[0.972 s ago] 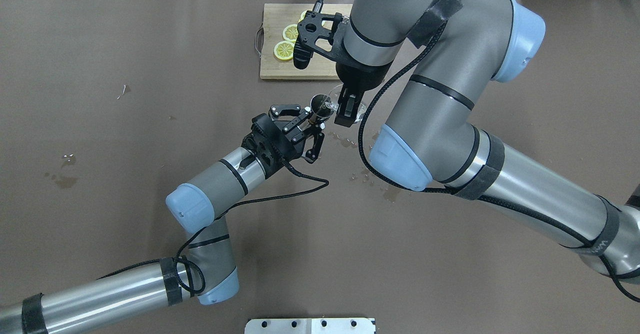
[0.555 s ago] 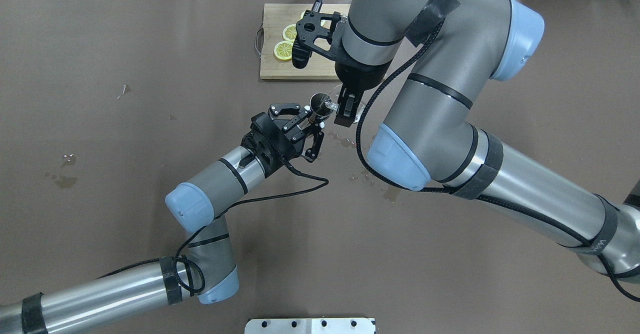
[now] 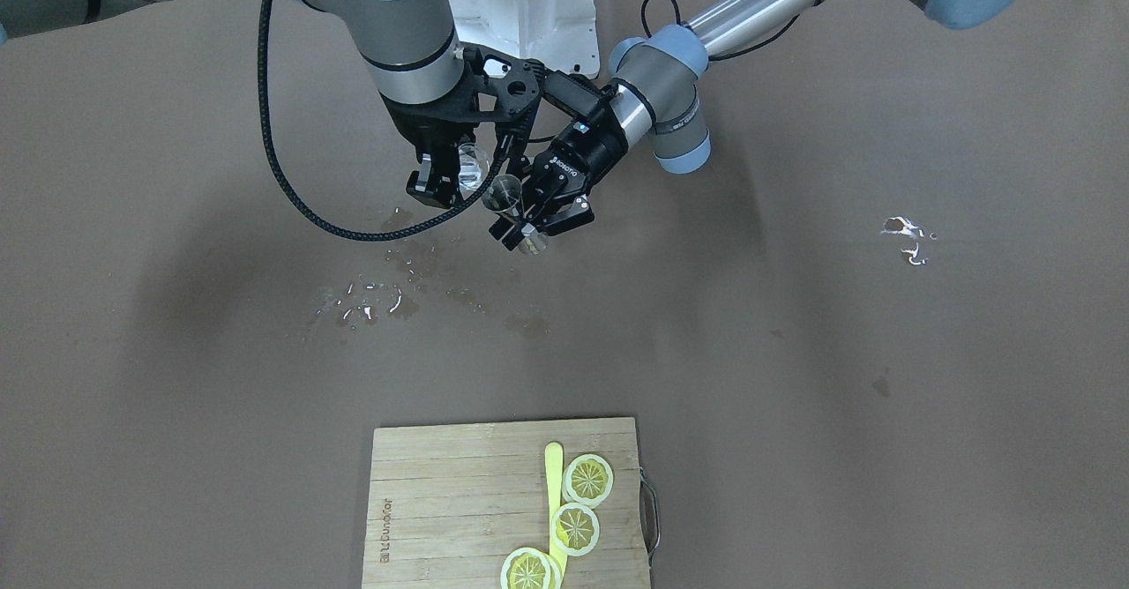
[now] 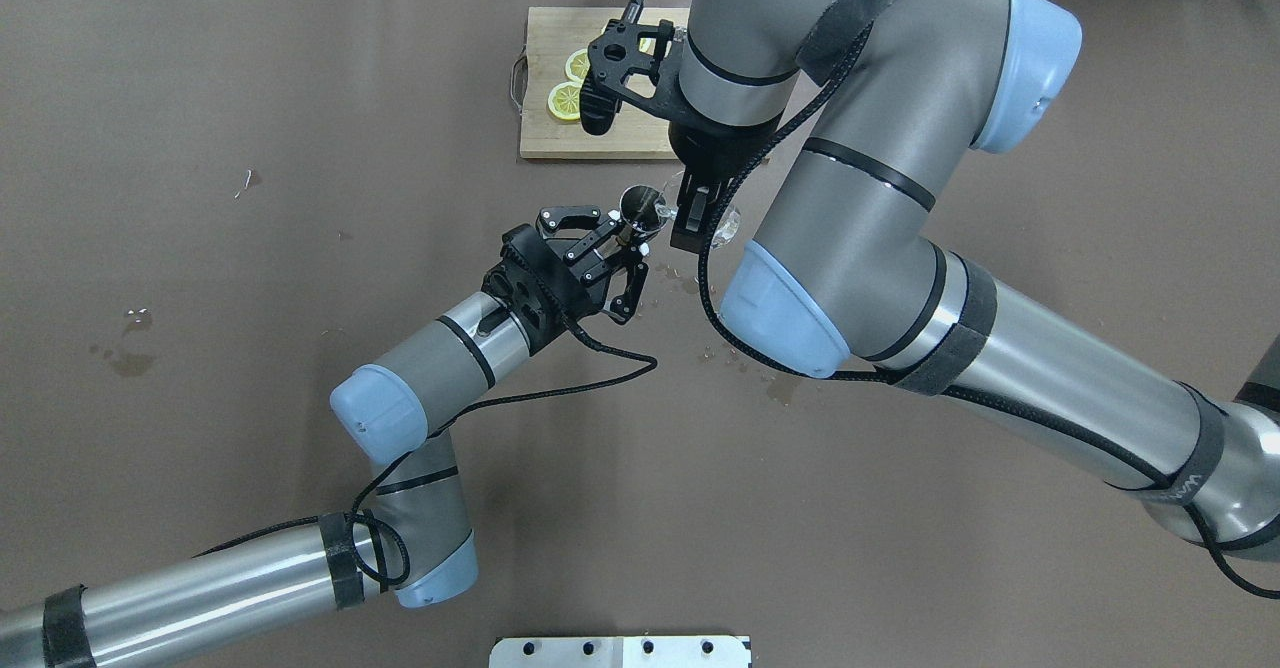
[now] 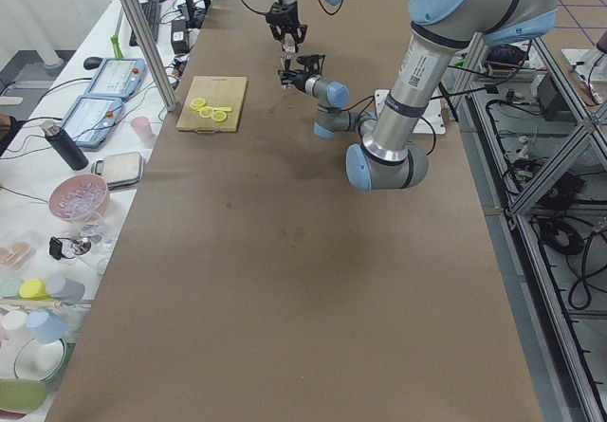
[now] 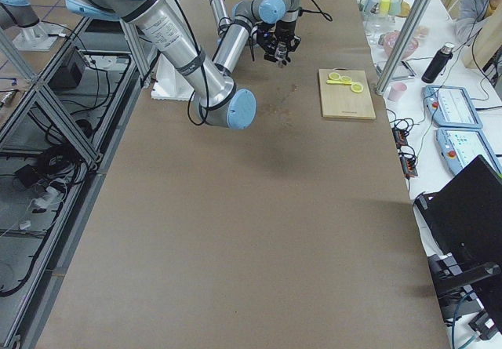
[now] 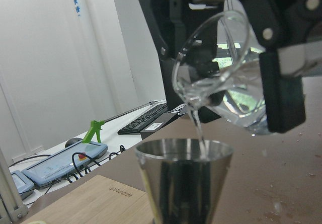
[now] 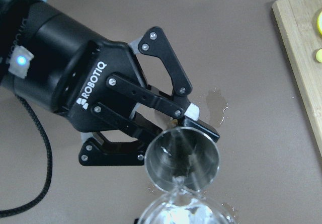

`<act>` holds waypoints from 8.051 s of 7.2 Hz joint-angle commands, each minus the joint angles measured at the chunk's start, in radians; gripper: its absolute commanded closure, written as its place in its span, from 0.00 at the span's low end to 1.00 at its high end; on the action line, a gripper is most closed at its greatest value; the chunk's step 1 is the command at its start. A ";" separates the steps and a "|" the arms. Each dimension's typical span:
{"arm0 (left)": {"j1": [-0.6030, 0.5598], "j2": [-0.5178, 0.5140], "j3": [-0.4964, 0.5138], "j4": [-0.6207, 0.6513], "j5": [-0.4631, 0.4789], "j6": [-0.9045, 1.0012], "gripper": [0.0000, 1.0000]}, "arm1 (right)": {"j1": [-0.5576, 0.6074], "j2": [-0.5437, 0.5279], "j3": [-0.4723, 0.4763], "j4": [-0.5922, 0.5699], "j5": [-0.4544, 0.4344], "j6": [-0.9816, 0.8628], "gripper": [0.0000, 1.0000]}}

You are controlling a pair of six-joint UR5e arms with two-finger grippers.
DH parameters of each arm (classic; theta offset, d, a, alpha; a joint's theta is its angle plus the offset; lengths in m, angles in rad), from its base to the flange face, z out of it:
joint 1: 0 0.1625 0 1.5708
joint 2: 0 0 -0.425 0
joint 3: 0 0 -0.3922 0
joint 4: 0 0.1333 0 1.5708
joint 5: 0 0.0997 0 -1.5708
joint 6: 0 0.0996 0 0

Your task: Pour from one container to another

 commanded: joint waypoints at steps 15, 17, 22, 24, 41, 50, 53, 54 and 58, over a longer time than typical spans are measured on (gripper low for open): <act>-0.002 0.000 0.002 0.001 0.002 0.002 1.00 | 0.135 -0.237 0.314 0.151 0.047 -0.018 1.00; -0.002 0.000 0.000 0.001 0.002 0.002 1.00 | 0.175 -0.332 0.338 0.304 0.061 -0.018 1.00; -0.002 0.002 -0.002 0.000 0.002 0.002 1.00 | 0.184 -0.528 0.329 0.699 0.061 0.049 1.00; -0.002 0.005 -0.005 0.000 0.000 0.000 1.00 | 0.184 -0.602 0.307 0.862 0.061 0.116 1.00; -0.198 0.395 -0.255 -0.061 -0.032 -0.082 1.00 | 0.225 -0.716 -0.607 2.120 0.159 0.287 1.00; -0.279 0.515 -0.196 0.109 0.209 -0.669 1.00 | 0.222 -0.650 -0.725 2.164 0.155 0.288 1.00; -0.185 0.523 -0.196 0.260 0.458 -0.889 1.00 | 0.221 -0.648 -0.725 2.164 0.152 0.287 0.62; -0.149 0.528 -0.196 0.368 0.542 -1.022 1.00 | 0.221 -0.642 -0.725 2.164 0.147 0.287 0.49; -0.123 0.540 -0.192 0.588 0.629 -1.178 1.00 | 0.219 -0.636 -0.725 2.164 0.144 0.287 0.06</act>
